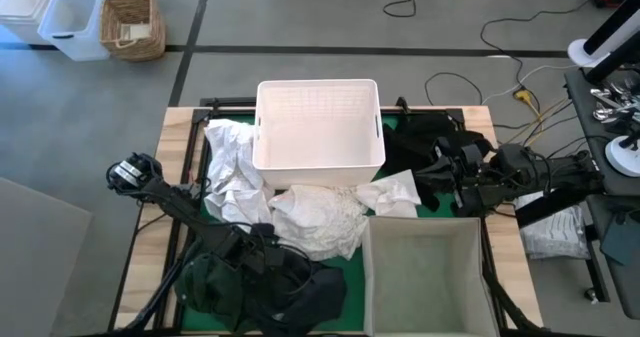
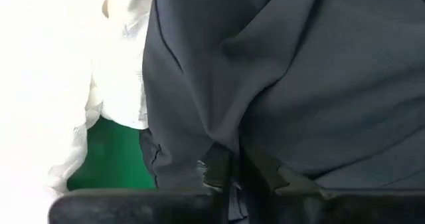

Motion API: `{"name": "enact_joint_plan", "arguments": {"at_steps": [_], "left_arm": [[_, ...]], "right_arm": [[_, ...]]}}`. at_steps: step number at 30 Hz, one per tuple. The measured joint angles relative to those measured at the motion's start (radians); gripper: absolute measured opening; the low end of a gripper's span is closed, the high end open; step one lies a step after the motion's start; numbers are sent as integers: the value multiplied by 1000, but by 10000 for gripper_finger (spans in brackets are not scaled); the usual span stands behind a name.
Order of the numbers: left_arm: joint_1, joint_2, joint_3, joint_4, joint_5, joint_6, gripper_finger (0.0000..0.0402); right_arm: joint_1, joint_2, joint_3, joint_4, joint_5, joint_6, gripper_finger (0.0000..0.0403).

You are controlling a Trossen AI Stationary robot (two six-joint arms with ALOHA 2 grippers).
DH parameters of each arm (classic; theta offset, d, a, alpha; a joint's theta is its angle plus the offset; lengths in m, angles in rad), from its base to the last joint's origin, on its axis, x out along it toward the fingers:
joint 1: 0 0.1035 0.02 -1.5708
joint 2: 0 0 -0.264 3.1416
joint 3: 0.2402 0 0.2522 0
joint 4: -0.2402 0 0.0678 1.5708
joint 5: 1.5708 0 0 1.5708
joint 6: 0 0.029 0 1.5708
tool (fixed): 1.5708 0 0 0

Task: Pick and place trash into bin
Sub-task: Put the black shorts into the white fabric storage bin

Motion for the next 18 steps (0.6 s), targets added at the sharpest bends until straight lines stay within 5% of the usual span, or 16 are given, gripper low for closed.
{"name": "enact_joint_plan", "arguments": {"at_steps": [11, 18], "left_arm": [[3, -96, 0, -19, -6, 15, 0], [3, -230, 21, -23, -96, 39, 0]], "right_arm": [[0, 0, 0, -27, 0, 10, 13], [0, -5, 0, -32, 0, -7, 13]]}}
